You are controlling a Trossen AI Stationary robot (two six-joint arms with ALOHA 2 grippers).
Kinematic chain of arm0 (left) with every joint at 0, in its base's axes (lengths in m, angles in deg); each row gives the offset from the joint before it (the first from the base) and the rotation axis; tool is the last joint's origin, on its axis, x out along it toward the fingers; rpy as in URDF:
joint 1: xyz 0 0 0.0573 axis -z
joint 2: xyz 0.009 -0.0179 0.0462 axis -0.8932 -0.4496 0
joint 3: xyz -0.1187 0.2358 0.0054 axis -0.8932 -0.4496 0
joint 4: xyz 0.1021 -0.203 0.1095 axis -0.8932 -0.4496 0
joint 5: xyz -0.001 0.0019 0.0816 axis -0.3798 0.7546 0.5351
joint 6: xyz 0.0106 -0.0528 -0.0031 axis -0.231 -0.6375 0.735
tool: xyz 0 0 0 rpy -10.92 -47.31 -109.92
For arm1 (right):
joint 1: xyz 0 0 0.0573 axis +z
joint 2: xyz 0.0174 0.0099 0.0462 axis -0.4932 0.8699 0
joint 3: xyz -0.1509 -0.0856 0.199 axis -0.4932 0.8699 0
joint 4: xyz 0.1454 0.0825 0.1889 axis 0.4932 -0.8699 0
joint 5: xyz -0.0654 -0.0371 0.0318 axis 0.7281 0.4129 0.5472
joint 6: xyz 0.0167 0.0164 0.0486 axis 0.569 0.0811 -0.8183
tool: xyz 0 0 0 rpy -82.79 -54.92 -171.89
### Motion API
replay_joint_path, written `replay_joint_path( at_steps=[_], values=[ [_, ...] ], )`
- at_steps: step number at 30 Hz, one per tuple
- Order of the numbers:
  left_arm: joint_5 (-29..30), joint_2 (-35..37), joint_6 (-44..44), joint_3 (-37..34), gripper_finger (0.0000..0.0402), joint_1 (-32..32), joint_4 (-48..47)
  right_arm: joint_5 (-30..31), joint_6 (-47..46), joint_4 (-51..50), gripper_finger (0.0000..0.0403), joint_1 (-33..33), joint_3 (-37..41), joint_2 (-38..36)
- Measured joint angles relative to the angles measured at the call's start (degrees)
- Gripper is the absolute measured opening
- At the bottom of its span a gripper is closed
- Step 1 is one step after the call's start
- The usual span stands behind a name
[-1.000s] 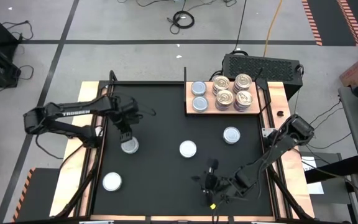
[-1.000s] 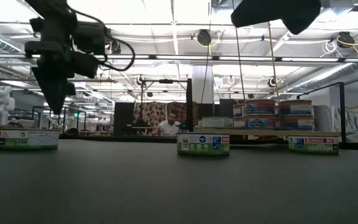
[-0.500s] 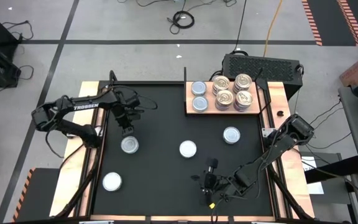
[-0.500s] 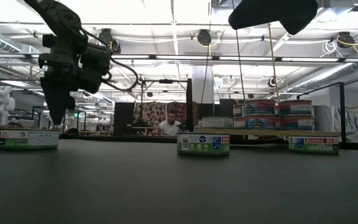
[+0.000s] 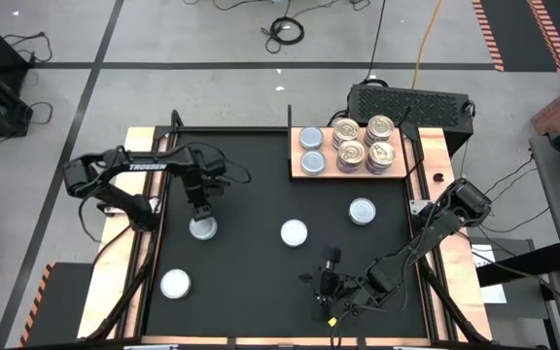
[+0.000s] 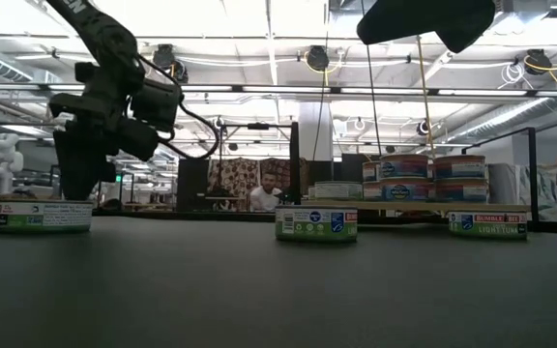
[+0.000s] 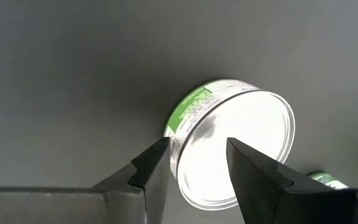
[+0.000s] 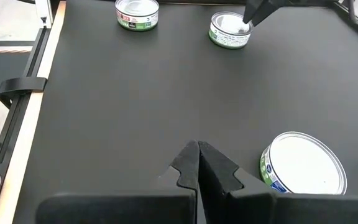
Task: Stack canned seafood by type on shelf
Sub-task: Stack the green tuna can on top of the other green tuna can on the shelf
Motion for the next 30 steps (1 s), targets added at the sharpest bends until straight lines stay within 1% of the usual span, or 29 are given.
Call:
replay_joint_path(
  at_steps=[7, 10, 13, 17, 19, 26, 30],
  values=[
    [1.98, -2.04, -0.24, 0.02, 0.0157, 2.41, 0.15, 0.0, 0.03, -0.02, 0.0, 0.02, 0.0, 0.0],
    [2.1, -2.04, -0.22, 0.07, 0.0143, 2.43, 0.17, 0.01, 0.02, -0.02, 0.0, 0.02, 0.0, 0.0],
    [1.96, -2.04, 0.15, 0.09, 0.0103, 2.41, 0.15, 0.01, 0.02, -0.02, 0.0, 0.02, 0.0, 0.0],
    [0.37, -2.09, 0.24, 0.09, 0.0028, 2.49, -0.22, -1.0, -0.34, 0.0, 0.0, 0.02, 0.0, 0.0],
    [-0.76, -2.1, 0.9, 0.07, 0.0009, 2.42, -0.26, -2.49, -0.55, 0.04, 0.0, 0.02, 0.0, 0.0],
    [-2.96, -2.19, 2.67, 0.39, 0.0002, 3.69, 0.08, -6.08, -2.21, -0.19, 0.0, 0.04, 0.0, -0.49],
    [-3.34, -1.98, 4.24, 1.51, 0.0001, 4.66, 0.17, -5.94, -4.06, -0.46, 0.0, 0.76, 0.0, -2.35]
  ],
)
